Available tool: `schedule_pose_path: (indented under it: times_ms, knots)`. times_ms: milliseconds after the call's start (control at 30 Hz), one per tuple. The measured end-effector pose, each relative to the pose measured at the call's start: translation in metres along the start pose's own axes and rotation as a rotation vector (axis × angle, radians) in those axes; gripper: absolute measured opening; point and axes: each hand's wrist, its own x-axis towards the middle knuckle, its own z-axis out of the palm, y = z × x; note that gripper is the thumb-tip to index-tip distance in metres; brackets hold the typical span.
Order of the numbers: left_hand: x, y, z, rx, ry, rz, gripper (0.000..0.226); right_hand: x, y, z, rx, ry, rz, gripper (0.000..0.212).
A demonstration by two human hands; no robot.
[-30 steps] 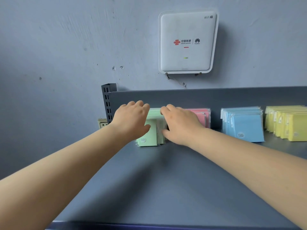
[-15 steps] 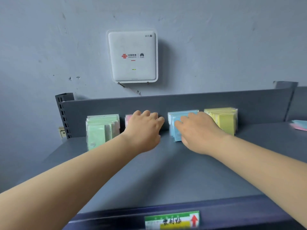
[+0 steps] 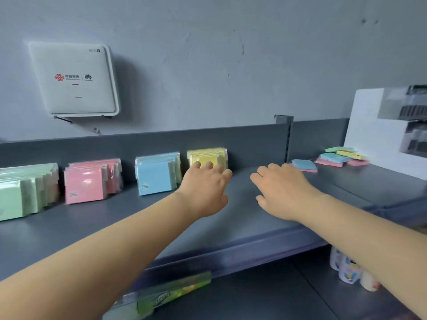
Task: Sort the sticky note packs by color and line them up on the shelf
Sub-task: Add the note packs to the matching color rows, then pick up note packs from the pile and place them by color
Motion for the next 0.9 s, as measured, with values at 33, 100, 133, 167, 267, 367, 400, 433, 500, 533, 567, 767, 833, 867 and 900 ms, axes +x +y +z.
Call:
schedule_pose_path:
  times_ms: [33, 100, 133, 167, 267, 367, 400, 433, 500, 533, 567, 767, 833, 867, 900]
  knots:
    - [0.006, 0.009, 0.000, -0.006, -0.001, 0.005, 0.039, -0.007, 0.008, 0.003, 0.009, 0.005, 0.009, 0.027]
    - [0.018, 0.025, 0.001, -0.028, 0.004, 0.016, 0.042, -0.020, 0.024, 0.009, 0.031, -0.007, 0.054, 0.028]
    - [0.025, 0.036, 0.002, -0.040, 0.008, 0.026, 0.043, -0.028, 0.033, 0.013, 0.045, -0.018, 0.082, 0.029]
    - [0.032, 0.045, 0.002, -0.050, 0.010, 0.036, 0.044, -0.035, 0.043, 0.017, 0.057, -0.025, 0.105, 0.030]
    - [0.053, 0.068, 0.005, -0.084, 0.002, 0.070, 0.047, -0.051, 0.068, 0.029, 0.085, -0.061, 0.168, 0.035]
    - [0.074, 0.082, 0.010, -0.100, -0.006, 0.103, 0.049, -0.062, 0.091, 0.038, 0.122, -0.079, 0.239, 0.039]
    - [0.081, 0.084, 0.012, -0.101, -0.007, 0.112, 0.049, -0.064, 0.097, 0.041, 0.132, -0.086, 0.260, 0.040]
    - [0.088, 0.087, 0.014, -0.103, -0.007, 0.118, 0.050, -0.066, 0.103, 0.044, 0.140, -0.096, 0.279, 0.041]
    - [0.103, 0.090, 0.020, -0.108, -0.013, 0.123, 0.050, -0.068, 0.114, 0.051, 0.151, -0.117, 0.310, 0.043]
    - [0.112, 0.092, 0.023, -0.110, -0.018, 0.125, 0.051, -0.068, 0.120, 0.055, 0.159, -0.128, 0.325, 0.044]
    - [0.120, 0.093, 0.027, -0.113, -0.026, 0.127, 0.051, -0.067, 0.126, 0.059, 0.167, -0.134, 0.338, 0.044]
    - [0.175, 0.099, 0.054, -0.135, -0.052, 0.127, 0.052, -0.052, 0.165, 0.086, 0.246, -0.168, 0.419, 0.048]
    - [0.193, 0.100, 0.063, -0.142, -0.060, 0.136, 0.052, -0.042, 0.179, 0.095, 0.294, -0.177, 0.455, 0.048]
    - [0.201, 0.100, 0.067, -0.149, -0.064, 0.142, 0.052, -0.037, 0.186, 0.099, 0.326, -0.181, 0.480, 0.047]
    - [0.209, 0.100, 0.071, -0.162, -0.065, 0.146, 0.051, -0.032, 0.193, 0.104, 0.364, -0.183, 0.504, 0.047]
